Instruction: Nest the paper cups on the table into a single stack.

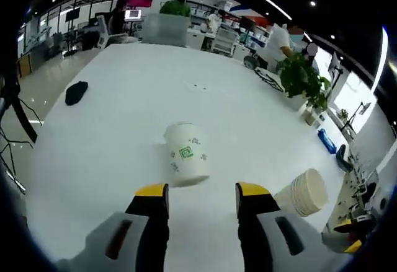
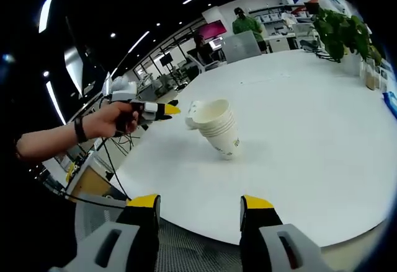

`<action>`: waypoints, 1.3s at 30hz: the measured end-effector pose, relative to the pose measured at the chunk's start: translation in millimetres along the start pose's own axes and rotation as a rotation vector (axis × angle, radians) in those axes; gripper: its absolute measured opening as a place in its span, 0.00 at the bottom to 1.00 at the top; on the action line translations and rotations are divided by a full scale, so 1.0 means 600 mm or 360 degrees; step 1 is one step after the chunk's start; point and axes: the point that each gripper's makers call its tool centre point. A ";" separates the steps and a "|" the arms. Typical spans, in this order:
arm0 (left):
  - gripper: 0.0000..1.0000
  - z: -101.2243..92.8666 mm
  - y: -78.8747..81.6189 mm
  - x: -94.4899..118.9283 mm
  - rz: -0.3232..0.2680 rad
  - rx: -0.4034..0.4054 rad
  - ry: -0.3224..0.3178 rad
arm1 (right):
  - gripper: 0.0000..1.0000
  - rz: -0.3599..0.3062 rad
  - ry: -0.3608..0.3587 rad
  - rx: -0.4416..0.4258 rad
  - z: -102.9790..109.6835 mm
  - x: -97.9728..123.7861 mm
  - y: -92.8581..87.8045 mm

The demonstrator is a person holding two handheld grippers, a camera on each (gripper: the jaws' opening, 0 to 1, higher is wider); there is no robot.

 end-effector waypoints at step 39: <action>0.37 0.034 0.009 -0.087 0.0089 -0.0322 0.0026 | 0.50 0.0031 -0.0014 -0.0060 -0.007 -0.006 -0.006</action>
Point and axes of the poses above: the point that each gripper's makers call its tool centre point, and the gripper's own axes: x roughly backward along the fingers, z roughly to its left, y roughly out of its top, and after that the axes turned 4 degrees about x, right-handed
